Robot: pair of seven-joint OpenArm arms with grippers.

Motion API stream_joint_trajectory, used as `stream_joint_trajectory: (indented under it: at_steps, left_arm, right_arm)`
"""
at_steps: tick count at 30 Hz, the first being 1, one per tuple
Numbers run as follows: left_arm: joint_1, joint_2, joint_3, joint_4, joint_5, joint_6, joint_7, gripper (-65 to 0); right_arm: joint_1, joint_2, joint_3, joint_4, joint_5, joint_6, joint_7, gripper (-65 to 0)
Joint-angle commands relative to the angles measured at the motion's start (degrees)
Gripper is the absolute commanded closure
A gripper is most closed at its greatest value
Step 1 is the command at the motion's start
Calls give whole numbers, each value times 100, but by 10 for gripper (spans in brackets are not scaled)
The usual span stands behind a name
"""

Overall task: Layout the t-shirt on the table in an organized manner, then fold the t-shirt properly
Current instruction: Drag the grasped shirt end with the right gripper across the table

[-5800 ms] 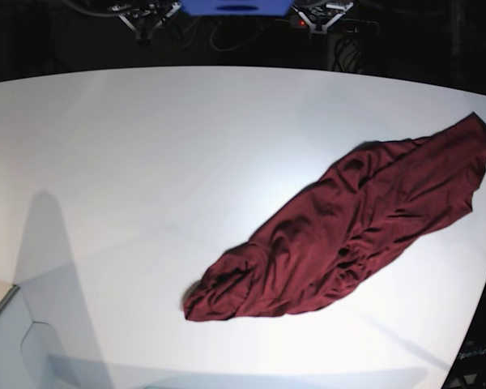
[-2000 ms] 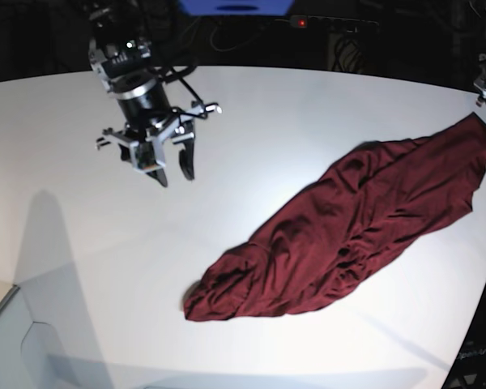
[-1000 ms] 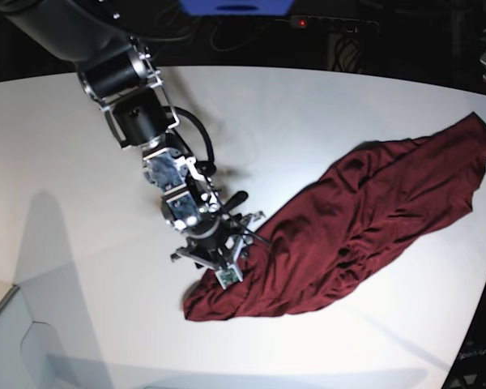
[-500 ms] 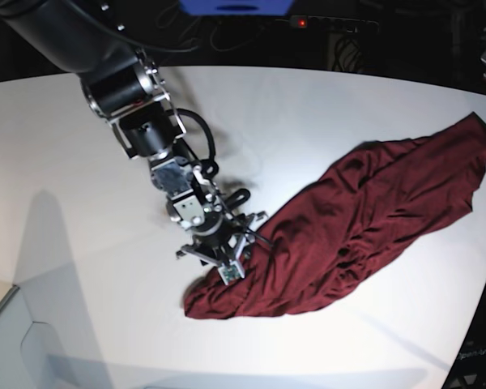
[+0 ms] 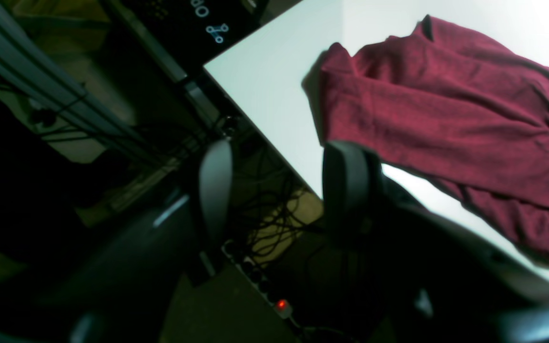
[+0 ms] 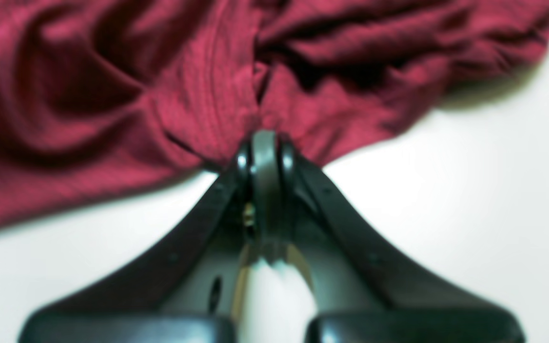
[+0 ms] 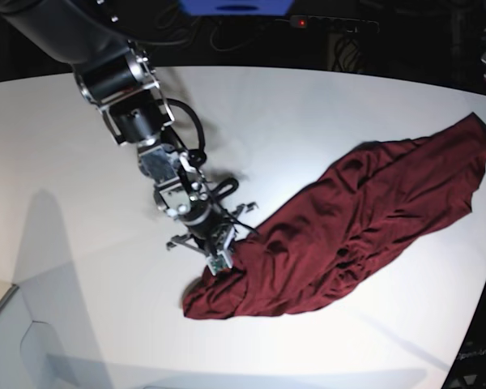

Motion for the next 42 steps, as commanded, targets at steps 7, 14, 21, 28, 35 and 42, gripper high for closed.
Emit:
stream_joint_trajectory:
  at_steps: [7, 14, 21, 28, 35, 42]
  left_arm:
    - [-205, -95, -48, 106, -52, -12, -105, -302]
    - [-240, -78, -48, 115, -52, -12, -105, -302]
    - [-240, -78, -48, 115, -60, -20, -105, -282]
    - [-231, -69, -39, 115, -60, -20, -105, -291]
    - [-223, -69, -39, 115, -60, -20, -96, -360]
    - [-214, -69, -39, 115, -60, -20, -96, -359]
  right_arm:
    - [-1914, 1021, 20, 3254, -119, -66, -1477, 0]
    - [-2943, 1249, 20, 5250, -119, -66, -2074, 0]
    - [-3339, 1179, 433, 6401, -119, -75, -2391, 0]
    - [-3154, 994, 425, 6357, -119, -66, -3015, -162]
    - [-2934, 616, 416, 5821, -119, -66, -3015, -309]
    - [-2662, 335, 416, 4696, -119, -66, -2971, -309]
